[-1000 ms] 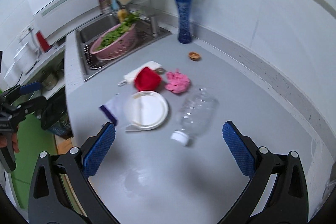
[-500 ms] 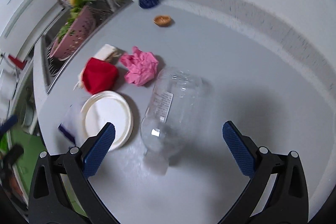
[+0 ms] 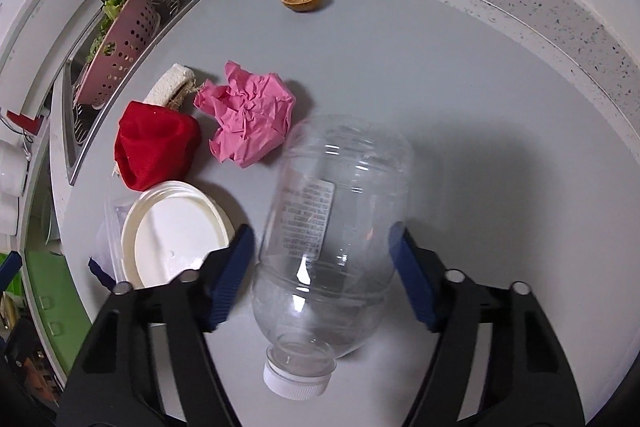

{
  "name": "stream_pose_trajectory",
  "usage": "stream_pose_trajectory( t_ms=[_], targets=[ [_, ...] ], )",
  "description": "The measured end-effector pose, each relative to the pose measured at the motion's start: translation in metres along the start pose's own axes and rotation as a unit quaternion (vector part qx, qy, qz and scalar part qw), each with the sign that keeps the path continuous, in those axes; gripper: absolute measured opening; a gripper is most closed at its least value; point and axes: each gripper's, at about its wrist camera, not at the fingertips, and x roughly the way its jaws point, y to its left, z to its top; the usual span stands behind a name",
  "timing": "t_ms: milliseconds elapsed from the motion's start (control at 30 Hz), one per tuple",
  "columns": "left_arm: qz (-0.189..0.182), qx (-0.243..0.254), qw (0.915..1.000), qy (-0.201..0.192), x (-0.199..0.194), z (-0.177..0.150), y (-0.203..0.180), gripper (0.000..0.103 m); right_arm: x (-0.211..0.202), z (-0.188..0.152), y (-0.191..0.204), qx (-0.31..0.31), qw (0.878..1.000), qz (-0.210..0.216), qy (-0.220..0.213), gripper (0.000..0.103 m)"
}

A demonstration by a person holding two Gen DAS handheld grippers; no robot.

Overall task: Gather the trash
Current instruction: 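Grasp the clear bottle with the right gripper while the left gripper grasps the purple-white bag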

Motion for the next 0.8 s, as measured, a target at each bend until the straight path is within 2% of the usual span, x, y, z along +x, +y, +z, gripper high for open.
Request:
stream_pose_trajectory(
  t_ms=[200,533,667,700,800],
  targets=[
    [-0.001,0.003,1.0,0.003,0.007,0.003,-0.001,0.098,-0.004,0.0,0.0,-0.008,1.0,0.006,-0.012,0.061],
    [0.007,0.039,0.9987,0.031,0.044,0.001,0.01,0.098,-0.059,-0.013,0.006,-0.036,0.997,0.023,-0.06,0.06],
    [-0.011,0.038,0.9982,0.046,0.065,0.0,0.018,0.098,-0.07,-0.02,0.008,-0.041,0.996,0.028,-0.067,0.06],
    [-0.019,0.034,0.998,0.05,0.07,-0.001,0.021,0.096,-0.072,-0.022,0.007,-0.041,0.996,0.029,-0.067,0.06],
    [-0.035,0.029,0.9968,0.066,0.081,-0.002,0.021,0.067,-0.074,-0.024,0.005,-0.042,0.996,0.029,-0.067,0.06]
  ],
)
